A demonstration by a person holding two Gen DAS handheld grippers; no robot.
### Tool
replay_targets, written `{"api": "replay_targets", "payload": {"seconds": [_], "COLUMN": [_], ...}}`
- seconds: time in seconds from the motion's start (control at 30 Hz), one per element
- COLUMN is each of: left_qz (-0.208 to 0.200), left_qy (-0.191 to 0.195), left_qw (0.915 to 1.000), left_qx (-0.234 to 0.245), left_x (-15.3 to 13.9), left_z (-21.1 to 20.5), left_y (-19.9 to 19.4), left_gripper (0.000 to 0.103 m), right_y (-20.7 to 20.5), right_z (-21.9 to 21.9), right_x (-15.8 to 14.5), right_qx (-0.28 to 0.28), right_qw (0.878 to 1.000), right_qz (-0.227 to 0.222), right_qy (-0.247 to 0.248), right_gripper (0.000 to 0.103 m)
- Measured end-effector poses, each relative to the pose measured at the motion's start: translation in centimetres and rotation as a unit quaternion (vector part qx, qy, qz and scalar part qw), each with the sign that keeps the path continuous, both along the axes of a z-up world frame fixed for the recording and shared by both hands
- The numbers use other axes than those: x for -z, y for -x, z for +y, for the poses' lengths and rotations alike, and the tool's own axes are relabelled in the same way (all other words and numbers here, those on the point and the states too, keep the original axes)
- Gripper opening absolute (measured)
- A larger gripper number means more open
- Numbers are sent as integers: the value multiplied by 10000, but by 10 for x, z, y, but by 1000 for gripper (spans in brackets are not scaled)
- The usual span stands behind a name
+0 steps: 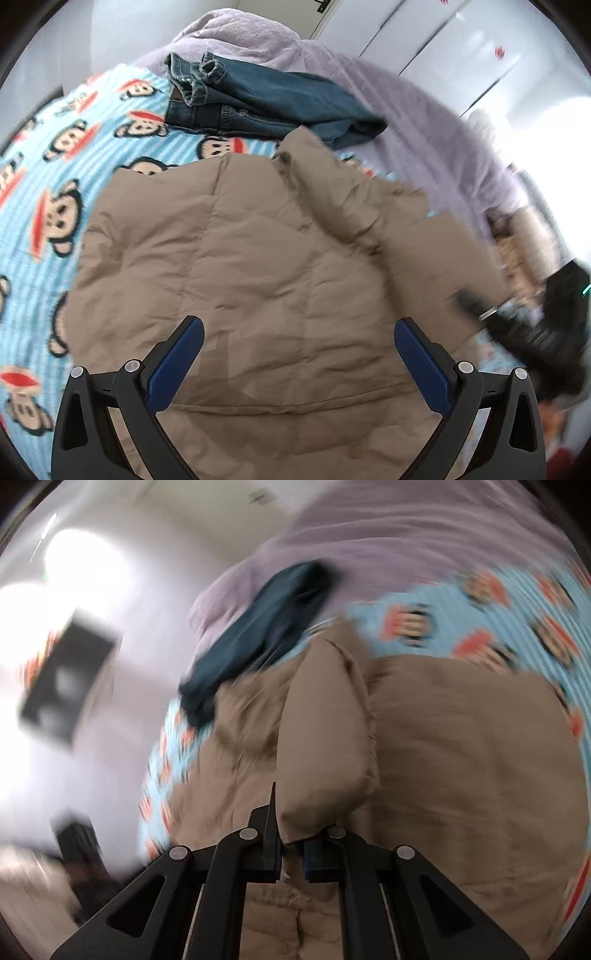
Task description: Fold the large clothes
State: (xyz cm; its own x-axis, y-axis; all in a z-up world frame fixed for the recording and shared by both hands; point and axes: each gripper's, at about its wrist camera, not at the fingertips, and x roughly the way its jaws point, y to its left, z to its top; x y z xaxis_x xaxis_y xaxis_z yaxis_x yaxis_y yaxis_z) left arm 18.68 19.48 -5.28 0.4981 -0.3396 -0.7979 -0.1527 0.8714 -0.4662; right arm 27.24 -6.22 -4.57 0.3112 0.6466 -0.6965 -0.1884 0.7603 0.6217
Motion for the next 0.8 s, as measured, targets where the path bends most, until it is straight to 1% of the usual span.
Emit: {"api": "replay_targets", "payload": {"seconds": [0.03,0.1,0.17,0.2,0.23,0.27,0.3,0.33,0.37,0.43,0.47,0.53,0.57,0.6,0.63,0.7,0.77,0.8], "left_qz": [-42,-76,-41,-35,-25,-23,-26,-15,15,99,162,319,386,480,542,608,632,640], "left_qy": [214,438,760,863,1017,1146,1249,1410,1566,1654,1591,1287,1168,1025,936,841,810,774], "left_qw": [9998,9990,9969,9960,9944,9928,9913,9888,9860,9842,9849,9887,9898,9908,9914,9922,9927,9929], "left_qx": [1,73,205,246,303,357,404,487,572,628,662,705,721,738,736,684,632,632], "left_x": [-1,-1,2,3,5,6,7,9,11,17,20,27,30,34,37,42,42,42], "left_z": [5,7,8,8,6,3,0,-3,-8,-14,-19,-26,-28,-31,-33,-36,-39,-41], "left_y": [-1,-4,-8,-8,-9,-10,-11,-13,-15,-21,-24,-30,-31,-33,-34,-35,-37,-39], "left_gripper": [103,103,103,103,103,103,103,103,103,103,103,103,103,103,103,103,103,100], "right_y": [6,13,22,24,26,30,34,37,41,47,49,50,52,54,57,62,66,66], "right_z": [11,40,55,61,62,63,62,61,57,41,28,-5,-21,-50,-67,-110,-136,-148], "right_x": [1,10,20,26,27,28,29,27,26,25,25,27,28,35,40,55,66,70], "right_qx": [-223,-627,-841,-940,-1003,-1057,-1107,-1130,-1174,-1139,-1042,-656,-423,-61,185,721,1081,1260], "right_qw": [9996,9968,9936,9917,9903,9890,9881,9883,9879,9886,9902,9937,9945,9934,9911,9821,9743,9703], "right_qz": [-39,-72,19,82,136,191,207,163,162,285,389,691,855,1126,1318,1714,1914,1976], "right_qy": [152,493,751,878,951,1018,1043,1008,1000,938,845,584,429,209,72,-286,-489,-593], "right_gripper": [8,10,13,16,32,60,73,81,81,81,81,81,81,81,81,81,81,81]}}
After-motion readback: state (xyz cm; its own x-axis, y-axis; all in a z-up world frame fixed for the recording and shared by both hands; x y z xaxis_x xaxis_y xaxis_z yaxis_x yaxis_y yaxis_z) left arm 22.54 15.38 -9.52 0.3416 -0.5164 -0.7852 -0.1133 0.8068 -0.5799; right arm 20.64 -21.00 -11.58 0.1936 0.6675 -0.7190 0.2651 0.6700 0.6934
